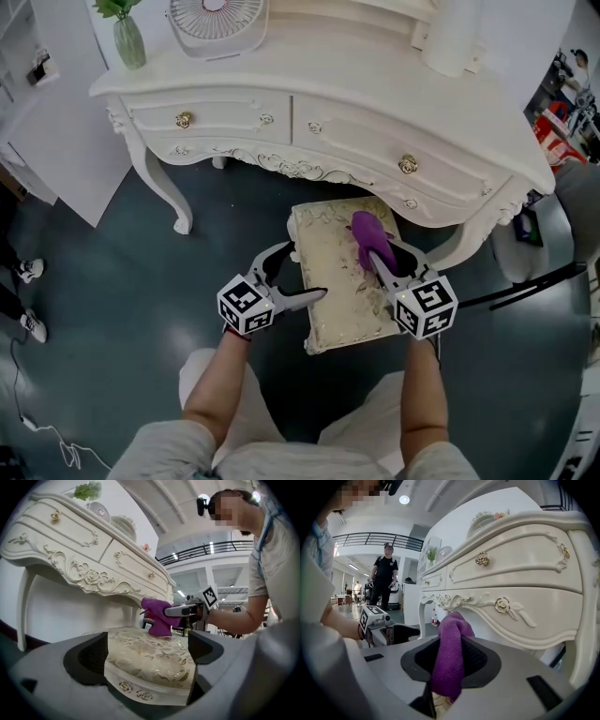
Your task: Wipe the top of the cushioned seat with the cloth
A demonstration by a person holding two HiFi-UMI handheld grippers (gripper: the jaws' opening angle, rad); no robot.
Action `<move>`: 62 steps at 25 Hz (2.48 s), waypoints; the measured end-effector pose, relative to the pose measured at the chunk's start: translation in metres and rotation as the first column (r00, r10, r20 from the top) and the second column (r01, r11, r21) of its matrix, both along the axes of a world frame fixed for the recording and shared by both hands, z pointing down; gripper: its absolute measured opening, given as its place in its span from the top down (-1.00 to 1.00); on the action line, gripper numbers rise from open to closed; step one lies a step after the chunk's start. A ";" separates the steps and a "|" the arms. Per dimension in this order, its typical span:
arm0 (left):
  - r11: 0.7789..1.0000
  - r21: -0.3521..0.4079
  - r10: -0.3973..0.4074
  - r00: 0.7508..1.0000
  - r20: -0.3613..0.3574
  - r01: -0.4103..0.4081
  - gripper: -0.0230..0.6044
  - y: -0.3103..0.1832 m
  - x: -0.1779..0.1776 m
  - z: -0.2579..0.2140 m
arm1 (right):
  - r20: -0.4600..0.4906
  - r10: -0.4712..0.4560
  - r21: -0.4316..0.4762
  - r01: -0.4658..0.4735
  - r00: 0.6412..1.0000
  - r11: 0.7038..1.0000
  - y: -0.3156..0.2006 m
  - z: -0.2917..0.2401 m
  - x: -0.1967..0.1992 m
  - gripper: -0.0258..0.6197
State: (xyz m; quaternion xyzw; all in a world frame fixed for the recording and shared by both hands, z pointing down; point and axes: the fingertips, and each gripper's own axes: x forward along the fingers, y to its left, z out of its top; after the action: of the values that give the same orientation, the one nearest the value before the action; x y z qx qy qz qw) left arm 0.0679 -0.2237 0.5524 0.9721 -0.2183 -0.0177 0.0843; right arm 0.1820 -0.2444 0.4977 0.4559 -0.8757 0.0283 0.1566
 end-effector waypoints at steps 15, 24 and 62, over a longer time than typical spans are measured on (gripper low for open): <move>0.995 0.003 0.098 0.989 0.111 -0.099 -0.76 0.020 0.018 0.019 | -0.224 0.187 0.014 -0.189 0.956 0.982 -0.042 0.024 0.025 0.61; 0.994 -0.012 0.111 0.981 0.160 -0.110 -0.76 0.018 0.016 0.029 | -0.307 0.289 0.006 -0.302 0.907 0.953 -0.070 0.044 0.042 0.61; 0.982 -0.066 0.184 0.971 0.149 -0.176 -0.76 0.020 0.017 0.039 | -0.429 0.324 -0.111 -0.405 0.843 0.908 -0.090 0.067 0.005 0.61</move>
State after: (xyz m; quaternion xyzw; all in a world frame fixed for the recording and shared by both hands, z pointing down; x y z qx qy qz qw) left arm 0.0851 -0.2035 0.5914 0.9838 -0.1354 0.0711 0.0936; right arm 0.1875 -0.3341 0.5649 0.5927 -0.7144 0.0504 0.3685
